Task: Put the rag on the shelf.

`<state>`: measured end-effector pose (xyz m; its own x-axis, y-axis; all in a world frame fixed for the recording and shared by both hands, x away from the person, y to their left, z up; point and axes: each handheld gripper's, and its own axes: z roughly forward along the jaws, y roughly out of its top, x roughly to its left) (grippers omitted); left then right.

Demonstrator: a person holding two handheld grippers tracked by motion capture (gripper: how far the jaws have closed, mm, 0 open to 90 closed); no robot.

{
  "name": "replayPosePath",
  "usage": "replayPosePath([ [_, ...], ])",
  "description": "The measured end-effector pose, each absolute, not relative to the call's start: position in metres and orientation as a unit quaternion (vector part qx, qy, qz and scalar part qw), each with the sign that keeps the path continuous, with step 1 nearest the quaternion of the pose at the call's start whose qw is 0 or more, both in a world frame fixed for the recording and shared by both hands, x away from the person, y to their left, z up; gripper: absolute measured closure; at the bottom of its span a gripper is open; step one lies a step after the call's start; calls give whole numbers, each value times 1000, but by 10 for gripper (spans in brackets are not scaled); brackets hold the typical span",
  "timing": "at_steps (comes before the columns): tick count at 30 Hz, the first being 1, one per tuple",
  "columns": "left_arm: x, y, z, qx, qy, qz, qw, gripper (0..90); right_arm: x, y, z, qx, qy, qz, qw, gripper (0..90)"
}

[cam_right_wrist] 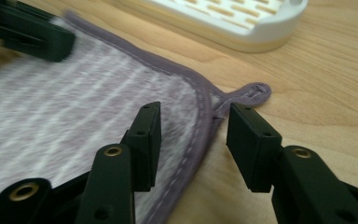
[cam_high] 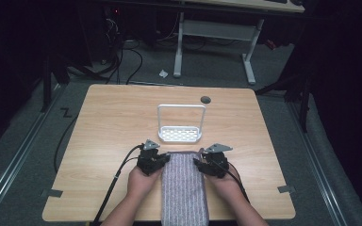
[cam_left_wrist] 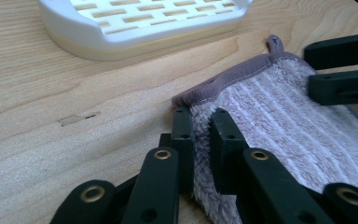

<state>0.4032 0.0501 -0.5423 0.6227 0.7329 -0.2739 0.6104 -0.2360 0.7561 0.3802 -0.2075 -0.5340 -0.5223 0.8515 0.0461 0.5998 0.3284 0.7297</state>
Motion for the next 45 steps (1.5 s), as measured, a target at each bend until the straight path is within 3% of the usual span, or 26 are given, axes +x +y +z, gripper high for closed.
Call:
replayPosePath([
  [7,403,50,-542,783,428,69,445,815,385,-204,-536,459,789,365,183,517],
  [21,400,47,-541,789,422,87,438,823,378,-195,-538,450,791,365,195,780],
  [36,397,45,-540,780,427,111,443,858,368,-188,-538,404,809,354,240,819],
  [45,372,35,-532,729,444,195,482,857,354,-192,-527,409,763,410,287,819],
])
